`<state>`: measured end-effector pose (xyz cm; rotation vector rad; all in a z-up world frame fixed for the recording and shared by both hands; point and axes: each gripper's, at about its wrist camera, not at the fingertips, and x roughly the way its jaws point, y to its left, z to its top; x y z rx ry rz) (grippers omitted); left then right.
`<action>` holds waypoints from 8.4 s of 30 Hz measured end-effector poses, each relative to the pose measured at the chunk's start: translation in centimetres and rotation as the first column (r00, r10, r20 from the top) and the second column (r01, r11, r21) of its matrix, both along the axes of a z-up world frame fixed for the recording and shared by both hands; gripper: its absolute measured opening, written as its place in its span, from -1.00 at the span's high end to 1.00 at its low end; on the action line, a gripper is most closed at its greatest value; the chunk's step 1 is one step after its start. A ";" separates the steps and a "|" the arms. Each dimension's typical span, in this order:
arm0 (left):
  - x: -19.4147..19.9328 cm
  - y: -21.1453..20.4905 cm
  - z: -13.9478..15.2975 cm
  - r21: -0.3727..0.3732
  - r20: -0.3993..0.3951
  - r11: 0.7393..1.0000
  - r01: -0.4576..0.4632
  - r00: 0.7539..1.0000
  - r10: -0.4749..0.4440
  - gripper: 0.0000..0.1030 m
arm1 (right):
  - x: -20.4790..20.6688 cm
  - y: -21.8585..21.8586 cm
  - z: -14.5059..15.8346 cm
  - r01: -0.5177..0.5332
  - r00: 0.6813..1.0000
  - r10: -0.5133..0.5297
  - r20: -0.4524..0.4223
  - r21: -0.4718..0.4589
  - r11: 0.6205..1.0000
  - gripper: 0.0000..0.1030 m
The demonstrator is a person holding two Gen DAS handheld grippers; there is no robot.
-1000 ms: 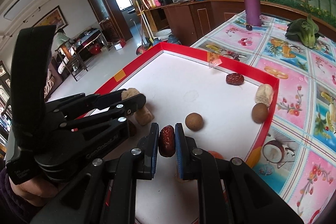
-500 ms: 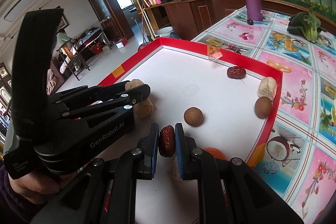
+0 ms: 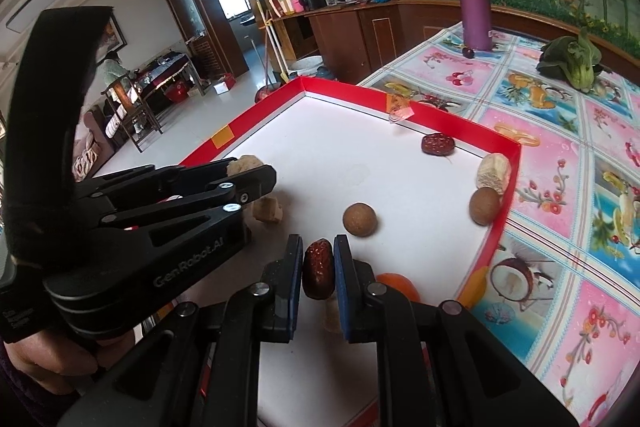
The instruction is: Organize fruits
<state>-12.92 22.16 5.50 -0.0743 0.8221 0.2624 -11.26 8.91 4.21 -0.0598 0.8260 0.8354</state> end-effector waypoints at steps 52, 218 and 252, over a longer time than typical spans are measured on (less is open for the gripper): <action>-12.0 -3.1 9.1 0.130 0.272 0.976 -0.177 0.953 0.136 -1.00 | -8.0 -7.0 9.4 0.225 0.907 -0.253 0.336 0.122 0.967 -0.15; -7.3 -0.3 7.2 0.112 0.168 0.967 -0.231 0.963 0.210 -1.00 | -3.6 -7.8 9.9 0.280 0.895 -0.332 0.299 0.203 0.938 -0.28; -2.8 0.9 6.4 0.114 0.142 0.977 -0.183 0.976 0.166 -1.00 | -1.0 -4.5 6.1 0.211 0.952 -0.236 0.193 0.143 0.967 -0.28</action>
